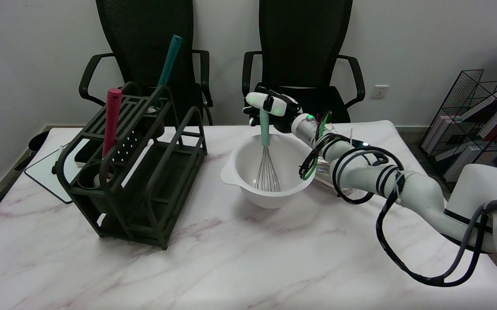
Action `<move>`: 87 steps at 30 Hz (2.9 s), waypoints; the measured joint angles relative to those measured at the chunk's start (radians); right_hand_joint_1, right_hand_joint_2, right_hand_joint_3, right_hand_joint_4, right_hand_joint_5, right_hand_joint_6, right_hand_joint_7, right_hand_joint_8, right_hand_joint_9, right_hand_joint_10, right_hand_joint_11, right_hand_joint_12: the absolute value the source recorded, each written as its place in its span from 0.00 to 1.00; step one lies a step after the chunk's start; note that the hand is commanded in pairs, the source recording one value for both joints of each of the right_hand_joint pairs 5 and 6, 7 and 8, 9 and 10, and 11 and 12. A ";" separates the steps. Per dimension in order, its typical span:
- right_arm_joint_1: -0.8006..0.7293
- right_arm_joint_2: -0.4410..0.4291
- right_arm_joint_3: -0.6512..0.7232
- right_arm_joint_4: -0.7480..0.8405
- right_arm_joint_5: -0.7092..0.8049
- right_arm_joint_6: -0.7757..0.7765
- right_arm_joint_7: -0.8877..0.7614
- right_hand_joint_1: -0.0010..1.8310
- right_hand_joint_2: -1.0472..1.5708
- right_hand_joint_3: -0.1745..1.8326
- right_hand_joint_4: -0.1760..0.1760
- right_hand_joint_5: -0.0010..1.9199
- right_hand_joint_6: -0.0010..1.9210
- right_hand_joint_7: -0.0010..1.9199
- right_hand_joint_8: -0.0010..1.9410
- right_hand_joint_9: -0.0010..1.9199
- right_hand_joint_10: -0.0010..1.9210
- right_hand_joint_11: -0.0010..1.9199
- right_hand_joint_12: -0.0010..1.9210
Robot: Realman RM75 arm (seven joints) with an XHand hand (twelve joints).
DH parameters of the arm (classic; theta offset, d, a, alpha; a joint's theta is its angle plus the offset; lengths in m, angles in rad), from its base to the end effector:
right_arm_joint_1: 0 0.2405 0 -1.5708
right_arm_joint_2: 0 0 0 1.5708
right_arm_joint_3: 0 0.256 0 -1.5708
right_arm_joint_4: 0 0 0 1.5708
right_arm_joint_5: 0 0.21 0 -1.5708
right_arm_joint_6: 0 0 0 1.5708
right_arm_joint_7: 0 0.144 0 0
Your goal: Pick up the whisk.
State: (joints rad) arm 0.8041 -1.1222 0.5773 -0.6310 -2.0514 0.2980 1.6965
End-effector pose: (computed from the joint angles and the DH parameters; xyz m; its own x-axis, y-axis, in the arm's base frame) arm -0.2684 -0.4977 0.3199 -0.1963 -0.0525 0.9791 -0.9708 0.1506 -0.1865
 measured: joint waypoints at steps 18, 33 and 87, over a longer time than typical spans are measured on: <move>-0.086 0.041 0.050 -0.112 0.001 0.061 0.000 0.61 0.43 0.67 0.50 0.11 0.11 0.36 0.35 0.44 0.44 0.46 0.46; -0.166 0.073 0.106 -0.197 -0.002 0.107 -0.007 0.59 0.50 0.61 0.50 0.27 0.27 0.71 0.70 0.81 0.81 0.75 0.75; -0.315 0.121 0.220 -0.320 -0.002 0.236 -0.005 0.52 1.00 0.41 0.50 1.00 1.00 1.00 0.99 1.00 1.00 1.00 1.00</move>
State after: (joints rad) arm 0.4895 -1.0013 0.7970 -0.9512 -2.0536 0.5336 1.6919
